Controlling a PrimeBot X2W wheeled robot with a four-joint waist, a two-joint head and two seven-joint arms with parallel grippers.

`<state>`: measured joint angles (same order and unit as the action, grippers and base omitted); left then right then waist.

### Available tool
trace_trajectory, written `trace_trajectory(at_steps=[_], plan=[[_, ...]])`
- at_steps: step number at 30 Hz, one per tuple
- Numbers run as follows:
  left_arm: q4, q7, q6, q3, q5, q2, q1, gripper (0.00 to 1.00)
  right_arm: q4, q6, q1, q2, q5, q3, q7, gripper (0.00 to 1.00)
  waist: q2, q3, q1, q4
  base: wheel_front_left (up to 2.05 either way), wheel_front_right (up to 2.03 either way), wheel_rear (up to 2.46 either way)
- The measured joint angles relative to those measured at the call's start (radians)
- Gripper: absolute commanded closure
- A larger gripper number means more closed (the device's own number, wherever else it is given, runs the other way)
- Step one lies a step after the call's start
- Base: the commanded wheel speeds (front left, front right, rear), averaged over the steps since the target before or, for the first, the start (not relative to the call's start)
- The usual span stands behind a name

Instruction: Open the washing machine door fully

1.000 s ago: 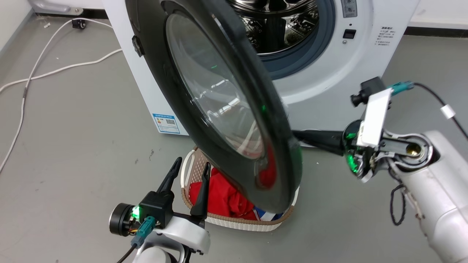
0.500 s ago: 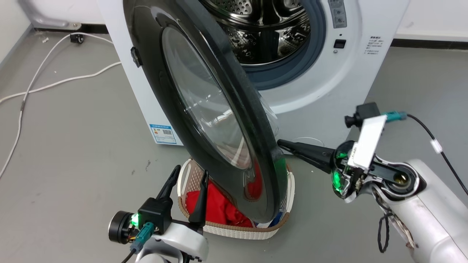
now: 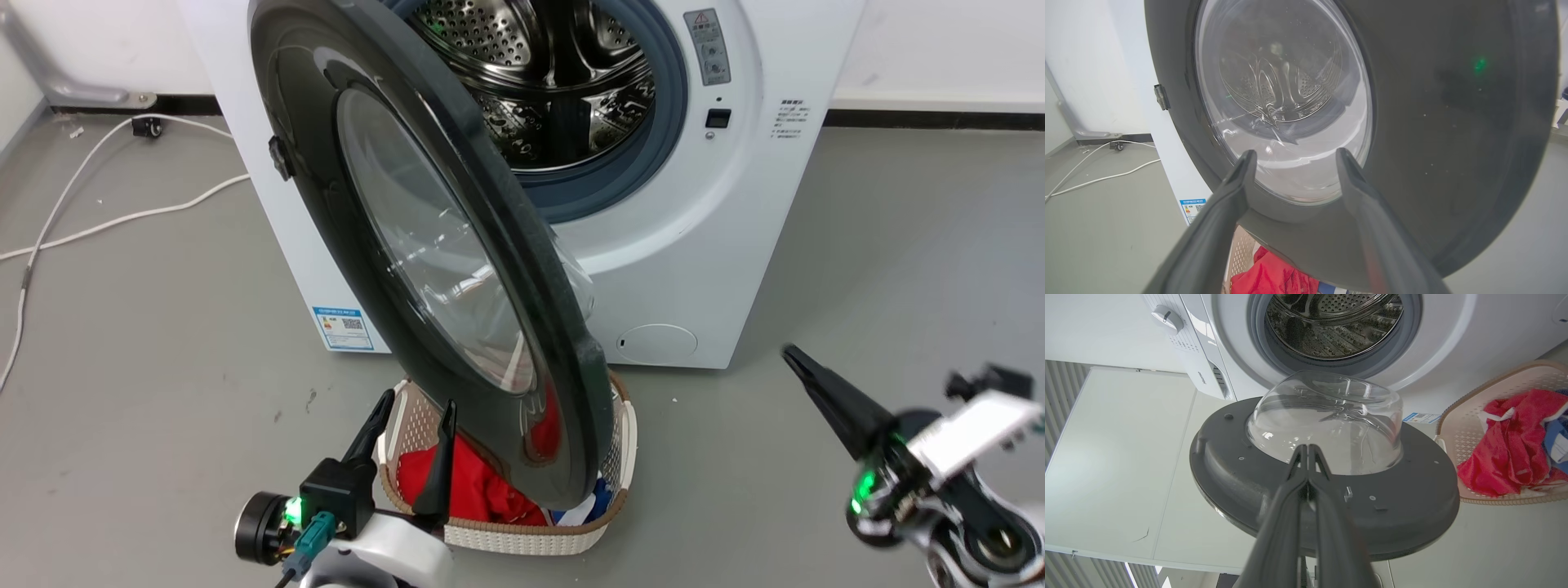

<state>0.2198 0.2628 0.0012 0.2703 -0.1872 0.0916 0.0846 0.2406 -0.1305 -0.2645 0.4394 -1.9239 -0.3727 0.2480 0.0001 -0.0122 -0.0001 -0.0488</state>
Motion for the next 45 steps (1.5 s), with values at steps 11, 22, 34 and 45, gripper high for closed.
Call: trace_trajectory(at_steps=[11,22,34,45], plan=[[0.005,0.000,0.008,-0.016,-0.022,0.020,-0.024,0.00,-0.185,0.000,0.283,0.049,0.104,0.081,-0.323,0.00,0.0000,0.030,0.0000,0.033,0.00,0.00,0.00],[0.005,-0.004,0.018,-0.022,-0.038,0.030,-0.034,0.00,-0.077,0.000,0.276,0.100,0.634,0.134,-0.507,0.00,0.0000,0.049,0.0000,0.054,0.00,0.00,0.00],[-0.011,-0.005,0.038,-0.035,-0.049,0.052,-0.040,0.00,-0.261,0.000,0.332,-0.192,1.511,0.474,-0.399,0.00,0.0000,0.048,0.0000,0.063,0.00,0.00,0.00],[-0.019,-0.013,0.046,-0.035,-0.055,0.067,-0.041,0.00,-0.342,0.000,0.444,-0.323,1.729,0.482,-0.320,0.00,0.0000,0.040,0.0001,0.066,0.00,0.00,0.00]])
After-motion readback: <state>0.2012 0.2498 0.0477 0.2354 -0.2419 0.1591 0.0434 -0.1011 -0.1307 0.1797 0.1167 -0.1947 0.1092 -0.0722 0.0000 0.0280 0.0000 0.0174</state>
